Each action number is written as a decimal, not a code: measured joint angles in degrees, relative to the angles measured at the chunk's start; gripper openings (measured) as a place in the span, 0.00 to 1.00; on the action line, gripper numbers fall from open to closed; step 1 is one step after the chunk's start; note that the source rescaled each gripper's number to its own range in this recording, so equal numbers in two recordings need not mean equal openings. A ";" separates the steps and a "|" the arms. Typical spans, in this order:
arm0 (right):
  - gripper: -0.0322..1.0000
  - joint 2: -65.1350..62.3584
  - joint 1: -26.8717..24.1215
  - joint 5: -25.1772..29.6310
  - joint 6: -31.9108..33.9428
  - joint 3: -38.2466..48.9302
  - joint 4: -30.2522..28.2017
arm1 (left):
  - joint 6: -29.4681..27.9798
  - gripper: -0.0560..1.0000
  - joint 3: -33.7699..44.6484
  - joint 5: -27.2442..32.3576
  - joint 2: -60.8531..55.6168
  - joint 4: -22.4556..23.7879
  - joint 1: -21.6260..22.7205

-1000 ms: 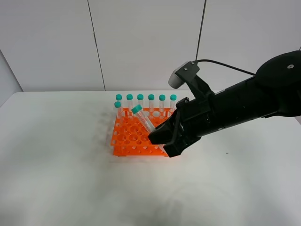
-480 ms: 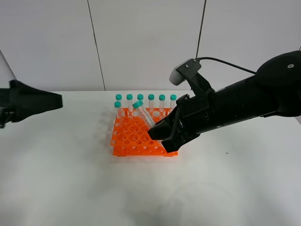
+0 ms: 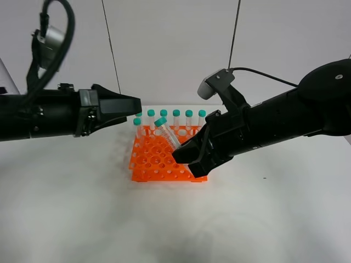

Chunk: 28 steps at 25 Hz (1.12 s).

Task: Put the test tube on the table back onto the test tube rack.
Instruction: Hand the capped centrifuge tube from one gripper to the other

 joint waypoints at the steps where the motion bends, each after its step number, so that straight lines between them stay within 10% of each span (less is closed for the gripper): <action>1: 0.05 0.00 0.00 0.35 0.00 0.00 0.20 | 0.73 0.98 -0.15 -0.14 1.26 -0.54 -0.75; 22: 0.05 0.00 0.00 2.60 0.07 0.00 1.52 | 1.85 0.95 -4.63 -0.68 7.42 -1.54 -8.95; 28: 0.05 0.00 0.00 2.81 0.07 0.00 1.59 | 1.85 0.27 -4.63 -2.01 7.47 -1.54 -8.95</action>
